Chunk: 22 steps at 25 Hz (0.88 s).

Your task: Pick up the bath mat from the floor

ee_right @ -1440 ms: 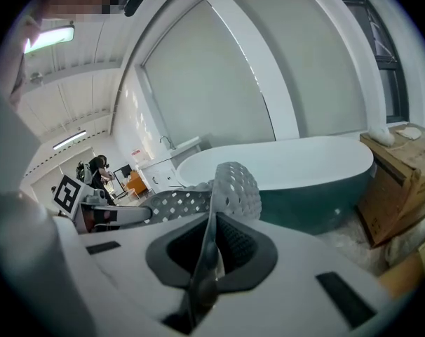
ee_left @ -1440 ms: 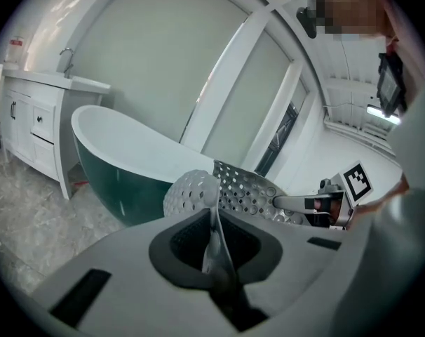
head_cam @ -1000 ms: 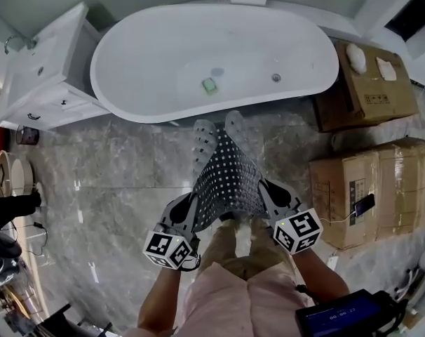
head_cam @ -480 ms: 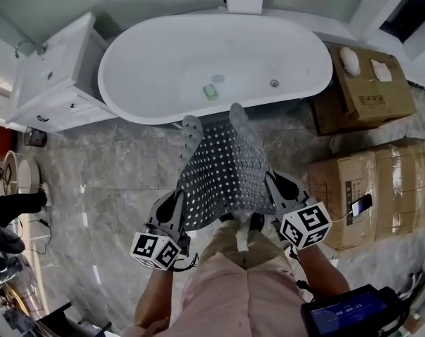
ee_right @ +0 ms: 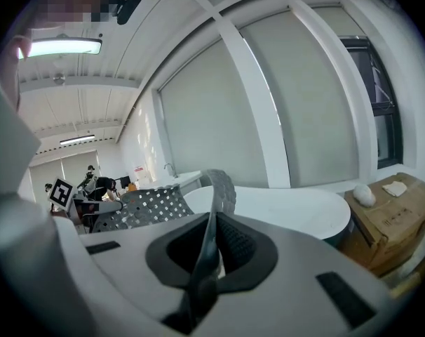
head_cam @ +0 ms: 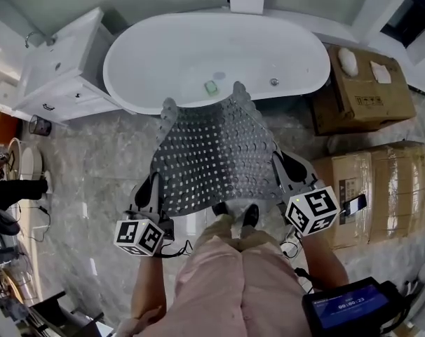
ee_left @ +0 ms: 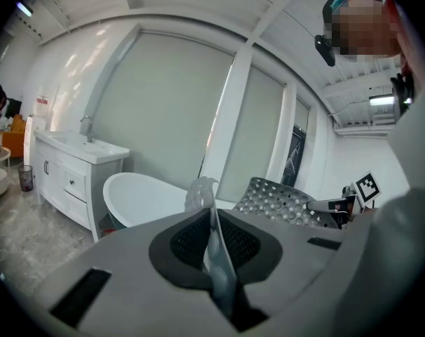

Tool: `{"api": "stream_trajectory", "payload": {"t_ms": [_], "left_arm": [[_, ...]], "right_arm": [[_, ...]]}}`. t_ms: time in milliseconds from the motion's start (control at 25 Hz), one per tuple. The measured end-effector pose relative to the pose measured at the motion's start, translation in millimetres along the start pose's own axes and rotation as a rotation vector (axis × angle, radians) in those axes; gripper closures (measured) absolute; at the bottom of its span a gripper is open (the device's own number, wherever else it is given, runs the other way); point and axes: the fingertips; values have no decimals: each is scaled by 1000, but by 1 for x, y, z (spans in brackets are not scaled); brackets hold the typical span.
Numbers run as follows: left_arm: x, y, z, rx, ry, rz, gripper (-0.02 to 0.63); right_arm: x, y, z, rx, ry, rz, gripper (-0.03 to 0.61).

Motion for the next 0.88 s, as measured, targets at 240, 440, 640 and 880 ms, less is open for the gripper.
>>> {"api": "stream_trajectory", "payload": {"t_ms": [240, 440, 640, 880], "left_arm": [[-7, -22, -8, 37, -41, 34, 575], [-6, -42, -4, 81, -61, 61, 575], [-2, -61, -4, 124, -62, 86, 575], [4, -73, -3, 144, -76, 123, 575]], "right_arm": [[16, -11, -16, 33, 56, -16, 551], [26, -24, -19, 66, 95, -45, 551], [29, -38, -22, 92, 122, -64, 551], [29, -50, -25, 117, 138, -71, 551]]}}
Point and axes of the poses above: the fingertips, and each gripper's own axes: z forward along the fingers, x to its right, y out of its underside, and after that the axes turned 9 degrees about -z, right-handed
